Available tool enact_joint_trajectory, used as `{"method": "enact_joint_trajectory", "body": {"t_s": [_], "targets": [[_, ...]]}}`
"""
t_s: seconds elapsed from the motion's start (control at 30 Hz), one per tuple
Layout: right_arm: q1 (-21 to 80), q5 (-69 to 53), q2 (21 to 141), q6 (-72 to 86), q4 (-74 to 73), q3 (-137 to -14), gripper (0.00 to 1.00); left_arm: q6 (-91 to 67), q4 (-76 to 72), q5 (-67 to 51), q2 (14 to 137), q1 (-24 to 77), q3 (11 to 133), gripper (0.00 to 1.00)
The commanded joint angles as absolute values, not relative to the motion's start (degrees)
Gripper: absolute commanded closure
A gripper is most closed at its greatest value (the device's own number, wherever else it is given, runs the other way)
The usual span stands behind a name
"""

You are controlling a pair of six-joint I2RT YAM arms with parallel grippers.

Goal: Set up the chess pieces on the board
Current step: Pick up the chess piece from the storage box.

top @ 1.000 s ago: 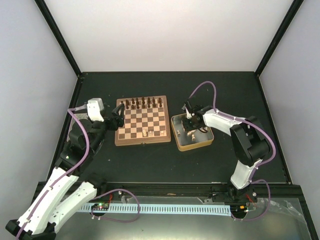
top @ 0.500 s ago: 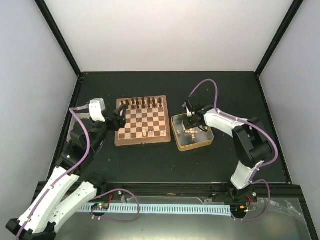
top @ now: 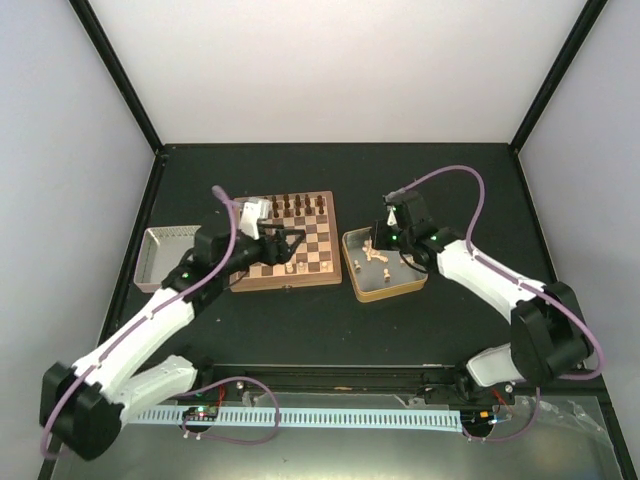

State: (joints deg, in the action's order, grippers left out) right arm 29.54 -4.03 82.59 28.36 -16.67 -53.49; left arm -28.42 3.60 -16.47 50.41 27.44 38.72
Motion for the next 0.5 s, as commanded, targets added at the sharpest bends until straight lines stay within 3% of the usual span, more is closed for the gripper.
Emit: {"method": "enact_joint_trajectory", "body": {"t_s": [0.0, 0.17, 0.47], "targets": [[29.44, -7.99, 78.17, 39.81, -10.83, -51.11, 0.90, -33.53, -4.44, -32.27, 59.72, 28.40, 40.52, 0.23], [29.44, -9.51, 74.59, 47.56, -7.82, -48.03, 0.90, -35.27, -9.37, -36.05, 70.44, 32.03, 42.85, 0.33], [29.25, -10.81, 72.33, 49.08, -8.64, -45.92, 0.90, -36.03, -11.67, -38.54, 84.40, 38.43, 51.27, 0.33]]}}
